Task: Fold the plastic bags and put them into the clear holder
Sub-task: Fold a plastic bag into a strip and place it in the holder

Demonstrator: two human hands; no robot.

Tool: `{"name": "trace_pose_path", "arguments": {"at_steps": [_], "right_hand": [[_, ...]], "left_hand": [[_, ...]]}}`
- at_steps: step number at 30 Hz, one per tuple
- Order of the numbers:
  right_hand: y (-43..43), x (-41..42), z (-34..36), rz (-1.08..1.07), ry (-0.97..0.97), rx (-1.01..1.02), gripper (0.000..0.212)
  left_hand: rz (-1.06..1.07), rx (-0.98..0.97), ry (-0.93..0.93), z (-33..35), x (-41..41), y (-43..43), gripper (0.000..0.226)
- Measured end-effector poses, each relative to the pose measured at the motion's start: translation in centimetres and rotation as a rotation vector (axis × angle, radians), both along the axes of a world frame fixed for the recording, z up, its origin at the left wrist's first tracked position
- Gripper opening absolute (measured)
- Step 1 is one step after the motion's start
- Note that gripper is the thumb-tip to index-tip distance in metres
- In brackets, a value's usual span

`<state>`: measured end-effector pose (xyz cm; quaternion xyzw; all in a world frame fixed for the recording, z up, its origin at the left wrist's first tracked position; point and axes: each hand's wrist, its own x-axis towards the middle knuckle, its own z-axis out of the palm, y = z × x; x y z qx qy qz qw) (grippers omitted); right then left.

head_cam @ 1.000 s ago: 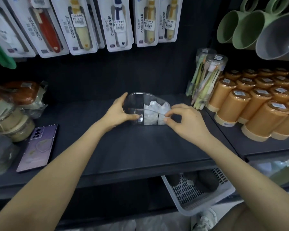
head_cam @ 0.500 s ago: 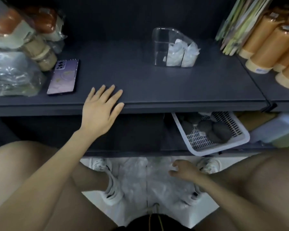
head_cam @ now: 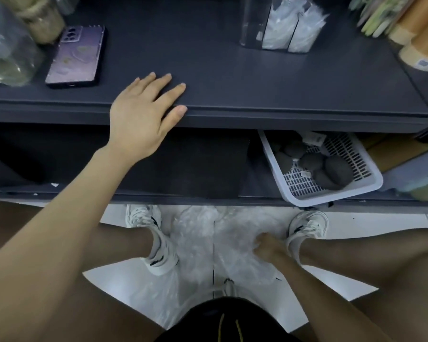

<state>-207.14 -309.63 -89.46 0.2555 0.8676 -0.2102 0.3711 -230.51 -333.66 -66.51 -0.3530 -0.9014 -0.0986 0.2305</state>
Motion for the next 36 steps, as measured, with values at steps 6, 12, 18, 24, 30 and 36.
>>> {"name": "trace_pose_path", "arguments": {"at_steps": [6,12,18,24,30,36], "right_hand": [[0.2,-3.3,11.2,0.058,0.222,-0.27,0.027],[1.2,-4.1,24.9,-0.023,0.484,-0.494,0.018],[1.5,-5.9,33.9,-0.079,0.721,-0.599,0.017],[1.3,-7.8,37.9,-0.116,0.989,-0.671,0.007],[1.5,-8.6,38.0,-0.143,1.033,-0.612,0.006],[4.2,-9.0,38.9,-0.227,1.336,-0.14,0.039]], "left_hand": [[-0.039,0.151,-0.011,0.7,1.7,0.5,0.041],[-0.271,0.363,-0.25,1.9,9.3,2.5,0.034],[-0.199,0.427,-0.862,4.2,12.3,3.9,0.078],[-0.039,0.712,-0.823,7.1,12.0,5.6,0.033],[-0.035,0.877,-0.803,8.7,9.7,6.3,0.012],[-0.125,0.841,-0.769,10.8,7.5,4.7,0.013]]}}
